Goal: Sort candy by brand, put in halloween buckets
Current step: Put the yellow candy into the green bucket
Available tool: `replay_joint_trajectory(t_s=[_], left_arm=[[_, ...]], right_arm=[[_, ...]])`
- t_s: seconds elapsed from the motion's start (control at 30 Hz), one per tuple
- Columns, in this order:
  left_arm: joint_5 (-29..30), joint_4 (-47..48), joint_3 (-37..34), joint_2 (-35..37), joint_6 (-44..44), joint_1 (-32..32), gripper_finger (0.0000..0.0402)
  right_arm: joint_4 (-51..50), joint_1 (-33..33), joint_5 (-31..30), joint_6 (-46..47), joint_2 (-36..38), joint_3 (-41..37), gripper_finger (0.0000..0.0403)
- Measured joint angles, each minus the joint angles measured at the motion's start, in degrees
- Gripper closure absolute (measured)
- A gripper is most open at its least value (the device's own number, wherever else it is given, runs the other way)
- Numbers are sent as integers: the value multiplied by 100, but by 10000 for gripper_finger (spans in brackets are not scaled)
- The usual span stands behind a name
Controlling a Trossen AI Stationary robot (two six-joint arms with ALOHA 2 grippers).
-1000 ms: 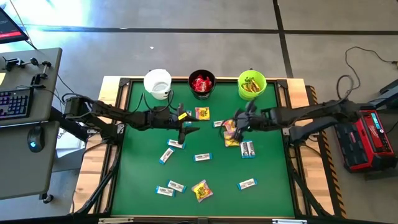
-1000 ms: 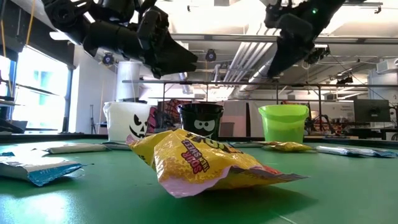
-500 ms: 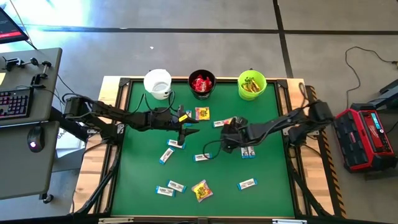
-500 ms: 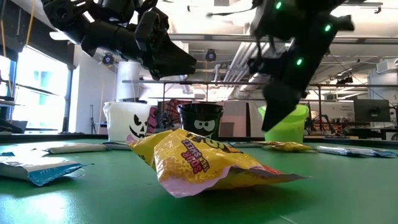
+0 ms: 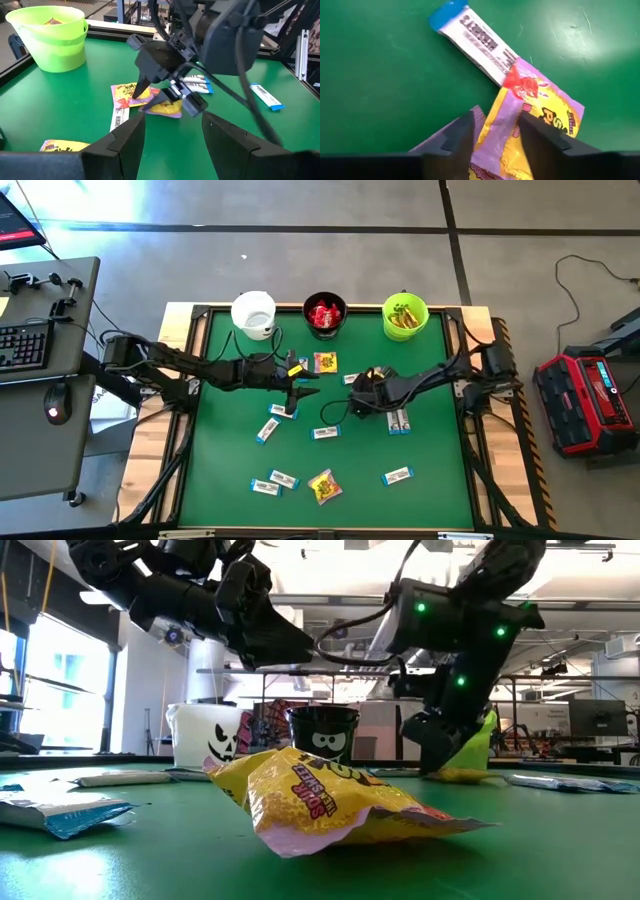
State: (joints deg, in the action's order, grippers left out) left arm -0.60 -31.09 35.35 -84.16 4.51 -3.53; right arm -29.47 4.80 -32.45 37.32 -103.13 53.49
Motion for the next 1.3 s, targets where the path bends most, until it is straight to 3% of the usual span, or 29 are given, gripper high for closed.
replay_joint_trajectory(t_s=[0.2, 0.53, 0.87, 1.07, 1.3], left_arm=[[0, 28, 0, 0, 81, 2, 216], [5, 25, 0, 0, -17, 2, 216], [110, 12, 0, 0, -15, 26, 216], [125, -5, 0, 0, -11, 26, 216], [127, 5, 0, 0, 101, 28, 216]], right_arm=[[-54, -118, 88, -221, -7, -4, 391], [-483, -87, 2, -532, 684, 273, 402], [-872, -362, -567, -920, 2224, 273, 403], [-989, -1059, -1145, -1456, 3007, 273, 403], [-737, -2286, -1454, -2471, 3274, 273, 403]])
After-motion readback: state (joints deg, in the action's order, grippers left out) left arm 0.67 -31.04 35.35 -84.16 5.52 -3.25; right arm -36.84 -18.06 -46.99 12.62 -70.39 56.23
